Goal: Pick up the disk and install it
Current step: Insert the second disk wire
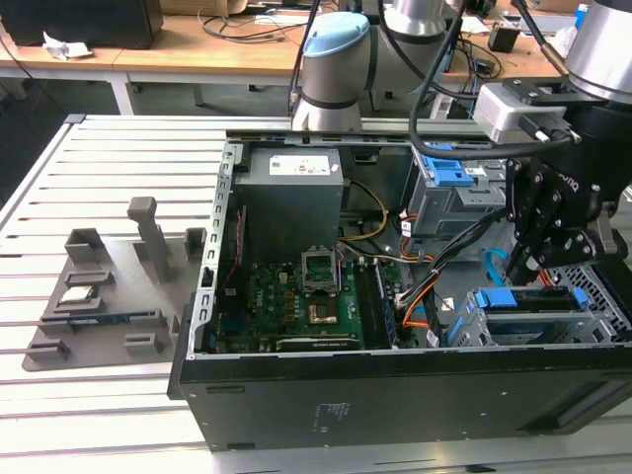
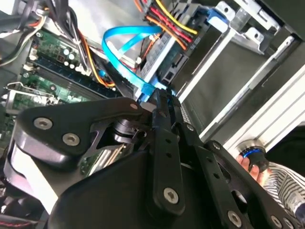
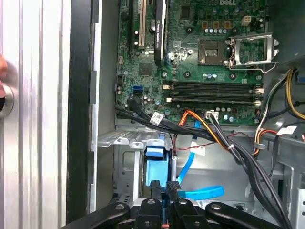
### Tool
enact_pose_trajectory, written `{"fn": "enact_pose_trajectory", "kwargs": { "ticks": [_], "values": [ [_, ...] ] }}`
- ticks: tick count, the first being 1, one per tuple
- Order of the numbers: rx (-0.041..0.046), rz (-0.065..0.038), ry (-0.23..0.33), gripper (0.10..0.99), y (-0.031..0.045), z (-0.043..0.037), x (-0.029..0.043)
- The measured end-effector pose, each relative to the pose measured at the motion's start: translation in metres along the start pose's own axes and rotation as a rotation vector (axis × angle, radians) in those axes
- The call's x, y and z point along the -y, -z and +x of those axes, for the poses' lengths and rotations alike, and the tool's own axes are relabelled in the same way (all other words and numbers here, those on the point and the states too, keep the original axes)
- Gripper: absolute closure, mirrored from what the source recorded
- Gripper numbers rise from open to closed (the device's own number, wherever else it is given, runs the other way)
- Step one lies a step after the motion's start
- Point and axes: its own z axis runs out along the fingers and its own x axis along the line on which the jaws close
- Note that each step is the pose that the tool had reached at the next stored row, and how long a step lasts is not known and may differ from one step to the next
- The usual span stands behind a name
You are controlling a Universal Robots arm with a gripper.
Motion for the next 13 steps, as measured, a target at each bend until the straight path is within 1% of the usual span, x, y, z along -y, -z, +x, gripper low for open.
{"fn": "enact_pose_trajectory", "kwargs": {
  "ticks": [3,9,13],
  "values": [
    [0.0032,0.000,0.000,0.925,-0.0026,0.0005,0.0055],
    [0.0030,-0.002,0.000,0.925,-0.0106,0.0002,0.0169],
    [0.0031,-0.002,0.000,0.925,-0.0140,0.0000,0.0207]
  ]
}}
